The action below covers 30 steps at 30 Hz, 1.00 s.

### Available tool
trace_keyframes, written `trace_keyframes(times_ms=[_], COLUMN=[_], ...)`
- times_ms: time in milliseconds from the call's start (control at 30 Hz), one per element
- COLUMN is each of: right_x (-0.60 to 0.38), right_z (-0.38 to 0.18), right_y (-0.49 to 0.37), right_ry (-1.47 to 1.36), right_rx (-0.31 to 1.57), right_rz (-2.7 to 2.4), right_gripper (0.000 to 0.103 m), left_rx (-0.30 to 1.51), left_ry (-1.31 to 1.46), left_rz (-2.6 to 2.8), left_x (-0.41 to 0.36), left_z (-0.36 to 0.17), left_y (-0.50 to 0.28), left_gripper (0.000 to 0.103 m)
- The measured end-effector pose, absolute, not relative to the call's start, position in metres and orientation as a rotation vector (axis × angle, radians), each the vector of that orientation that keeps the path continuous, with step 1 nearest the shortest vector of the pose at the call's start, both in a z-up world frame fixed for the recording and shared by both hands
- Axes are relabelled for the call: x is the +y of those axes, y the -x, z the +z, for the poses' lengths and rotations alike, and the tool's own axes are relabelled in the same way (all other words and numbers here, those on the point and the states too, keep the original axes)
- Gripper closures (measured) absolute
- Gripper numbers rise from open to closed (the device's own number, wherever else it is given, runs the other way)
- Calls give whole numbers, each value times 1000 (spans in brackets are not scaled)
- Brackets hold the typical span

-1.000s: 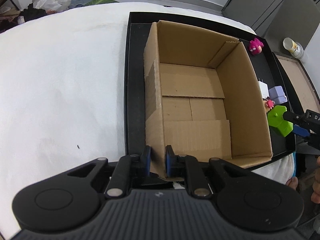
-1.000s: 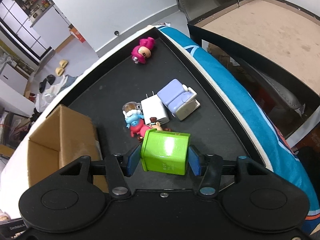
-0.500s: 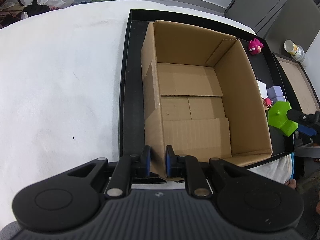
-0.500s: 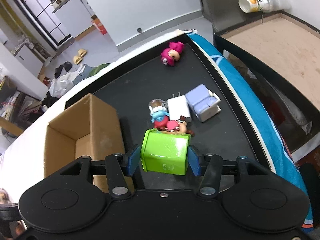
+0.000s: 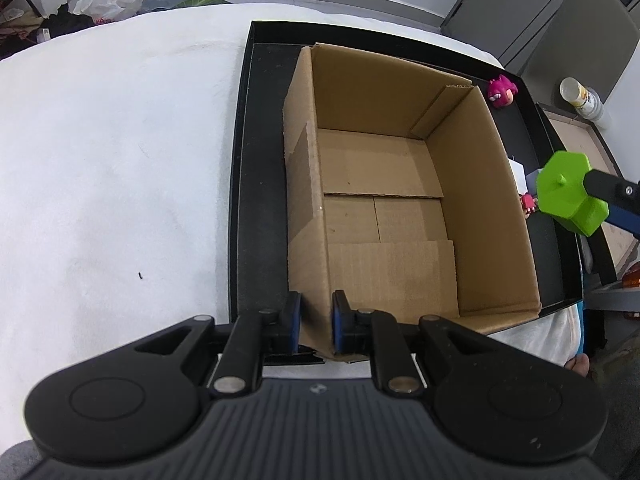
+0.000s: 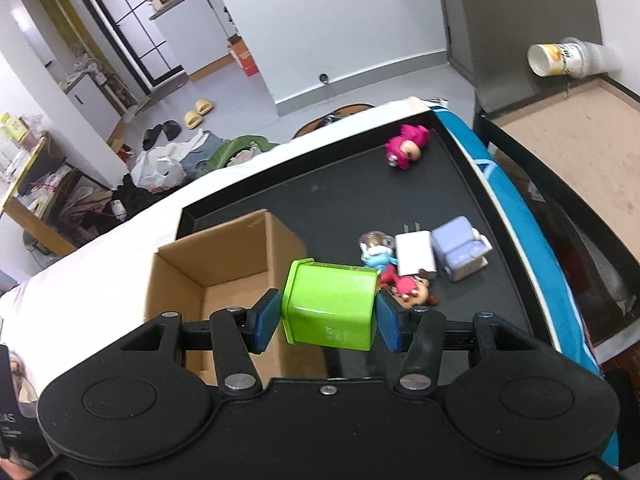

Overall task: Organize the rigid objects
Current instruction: 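Lift the green cube with the right tool and carry it over the box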

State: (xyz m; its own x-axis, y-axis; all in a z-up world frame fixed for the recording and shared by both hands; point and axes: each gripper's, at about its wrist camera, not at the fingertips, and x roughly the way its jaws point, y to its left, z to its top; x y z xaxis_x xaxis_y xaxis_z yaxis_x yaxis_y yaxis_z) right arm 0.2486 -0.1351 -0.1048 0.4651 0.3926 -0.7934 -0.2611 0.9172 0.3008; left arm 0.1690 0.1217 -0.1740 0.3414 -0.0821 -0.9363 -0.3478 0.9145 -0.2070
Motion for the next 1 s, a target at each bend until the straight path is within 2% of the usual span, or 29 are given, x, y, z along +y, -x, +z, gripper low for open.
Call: trace_keyframes(times_ms=[500,1000], right_x=[-75,-13], right_z=[-98,-119], right_y=[-249,-244], right_ry=[-81,2], right_rx=[996,1062], right_rz=[523,603], right_gripper=[52,52], left_rx=[1209,1216], left_ry=[379,431], left_rz=[162,126], left_x=[120,124], left_z=[-174,-179], left_y=[-166,-167], left_gripper=[88,87])
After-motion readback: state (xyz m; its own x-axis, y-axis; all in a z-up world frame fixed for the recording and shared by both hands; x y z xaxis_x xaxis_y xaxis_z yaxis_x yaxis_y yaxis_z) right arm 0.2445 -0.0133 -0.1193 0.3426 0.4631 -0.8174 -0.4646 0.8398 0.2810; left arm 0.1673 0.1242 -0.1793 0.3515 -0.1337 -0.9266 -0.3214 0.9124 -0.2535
